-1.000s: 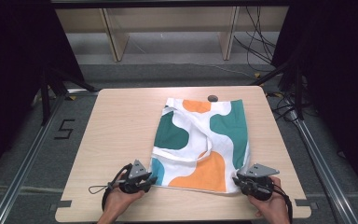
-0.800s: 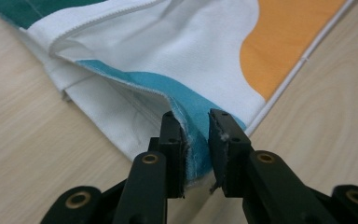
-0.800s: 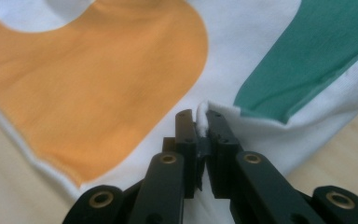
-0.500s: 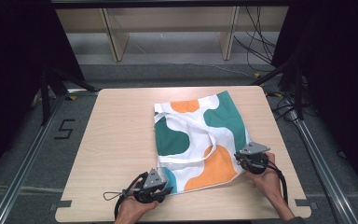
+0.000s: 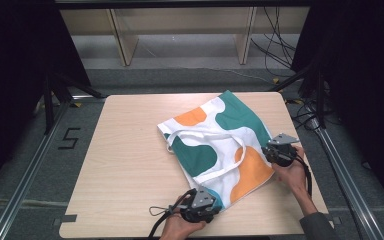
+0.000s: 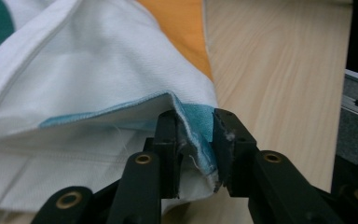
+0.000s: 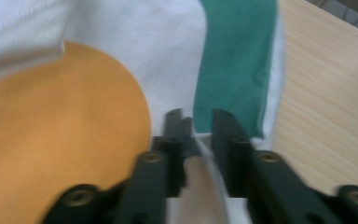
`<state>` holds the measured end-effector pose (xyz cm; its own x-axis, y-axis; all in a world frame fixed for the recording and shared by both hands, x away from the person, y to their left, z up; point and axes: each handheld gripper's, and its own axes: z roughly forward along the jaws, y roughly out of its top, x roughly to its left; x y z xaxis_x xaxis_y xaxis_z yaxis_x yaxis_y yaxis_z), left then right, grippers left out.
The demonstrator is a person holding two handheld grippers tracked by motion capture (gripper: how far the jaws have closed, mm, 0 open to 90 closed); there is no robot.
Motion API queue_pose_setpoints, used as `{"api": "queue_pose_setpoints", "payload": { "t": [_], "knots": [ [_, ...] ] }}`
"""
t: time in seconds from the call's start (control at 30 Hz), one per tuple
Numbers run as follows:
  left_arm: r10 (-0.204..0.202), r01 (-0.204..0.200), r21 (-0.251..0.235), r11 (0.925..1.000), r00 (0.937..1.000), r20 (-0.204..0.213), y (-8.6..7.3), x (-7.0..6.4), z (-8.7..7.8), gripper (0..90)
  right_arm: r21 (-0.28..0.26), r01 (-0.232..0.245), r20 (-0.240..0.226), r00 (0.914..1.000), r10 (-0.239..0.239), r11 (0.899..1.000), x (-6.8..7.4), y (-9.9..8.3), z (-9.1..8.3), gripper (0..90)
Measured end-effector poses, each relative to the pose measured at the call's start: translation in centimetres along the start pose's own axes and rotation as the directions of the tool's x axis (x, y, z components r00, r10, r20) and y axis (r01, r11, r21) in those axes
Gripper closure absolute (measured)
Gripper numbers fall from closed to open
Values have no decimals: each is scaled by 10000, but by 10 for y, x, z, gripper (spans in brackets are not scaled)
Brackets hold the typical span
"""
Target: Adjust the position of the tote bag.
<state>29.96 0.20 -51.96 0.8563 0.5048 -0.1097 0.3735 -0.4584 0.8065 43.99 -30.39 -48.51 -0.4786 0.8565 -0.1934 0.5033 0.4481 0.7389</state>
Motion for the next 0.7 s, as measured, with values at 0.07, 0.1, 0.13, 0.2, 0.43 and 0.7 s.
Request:
{"api": "queue_pose_setpoints", "payload": {
  "t": [0.07, 0.1, 0.13, 0.2, 0.43, 0.7],
  "knots": [
    [317, -320, 172, 9993, 9994, 169, 6, -3, 6, 666, -34, -109, 390, 9992, 110, 9999, -4, 0, -6, 486],
    [269, -272, 101, 9996, 9994, 239, 8, -3, 7, 666, -34, -109, 390, 9992, 110, 9999, -4, 0, -6, 486],
    [391, -401, 221, 9989, 9983, 442, 9, -3, 3, 588, -55, -158, 906, 9958, 162, 9999, -1, 1, -18, 421],
    [394, -410, 283, 9988, 9978, 537, 10, -3, -1, 478, -201, -230, 1042, 9942, 250, 9995, 2, 2, -24, 413],
    [187, -191, -427, 9989, 9998, -110, 10, 24, -53, 339, -1055, 131, -1211, 9923, -260, 9943, 57, 12, -61, 371],
    [-513, 616, 248, 9978, 9524, -3004, -25, 92, -97, 308, -660, 811, -3554, 9294, -994, 9945, 139, 15, -63, 351]
  ]
}}
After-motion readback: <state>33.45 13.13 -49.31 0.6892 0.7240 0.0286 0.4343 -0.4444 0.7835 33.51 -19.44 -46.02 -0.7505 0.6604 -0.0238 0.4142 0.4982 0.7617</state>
